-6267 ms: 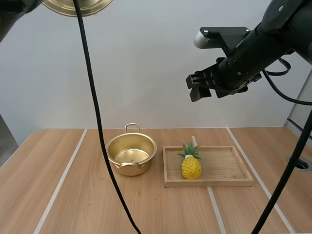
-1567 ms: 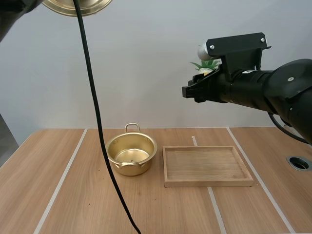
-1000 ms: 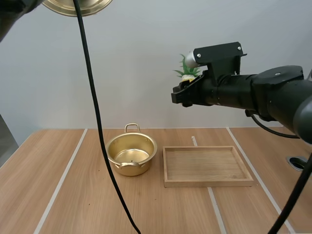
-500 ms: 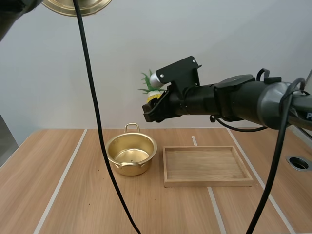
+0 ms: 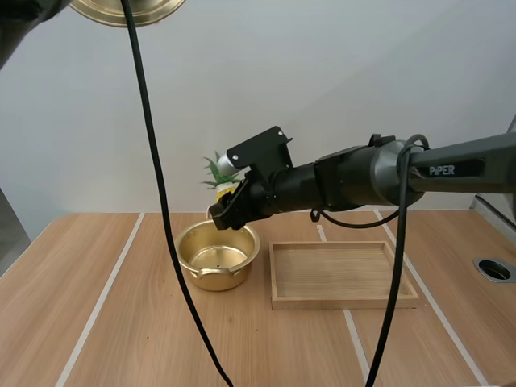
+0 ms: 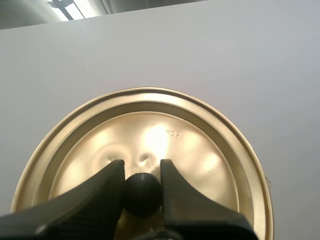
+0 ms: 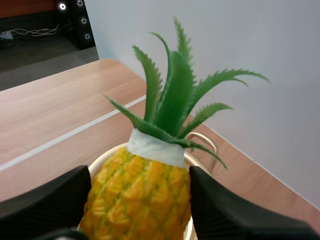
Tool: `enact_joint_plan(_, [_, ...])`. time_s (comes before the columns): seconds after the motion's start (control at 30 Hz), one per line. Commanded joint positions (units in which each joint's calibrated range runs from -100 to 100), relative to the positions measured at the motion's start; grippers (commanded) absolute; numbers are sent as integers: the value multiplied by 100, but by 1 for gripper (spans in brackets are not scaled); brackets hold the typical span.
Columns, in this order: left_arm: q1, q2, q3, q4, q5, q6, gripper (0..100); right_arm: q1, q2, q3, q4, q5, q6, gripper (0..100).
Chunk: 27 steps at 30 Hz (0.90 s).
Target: Open the pot, put the pineapple inside, and close it
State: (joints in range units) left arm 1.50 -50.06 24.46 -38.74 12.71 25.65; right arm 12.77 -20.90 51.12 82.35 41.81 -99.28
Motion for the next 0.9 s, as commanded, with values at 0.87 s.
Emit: enact_joint_plan(0.87, [-19,-44,-66,6,-83,-53,0,76,2061,-8,1308,385,-72,0])
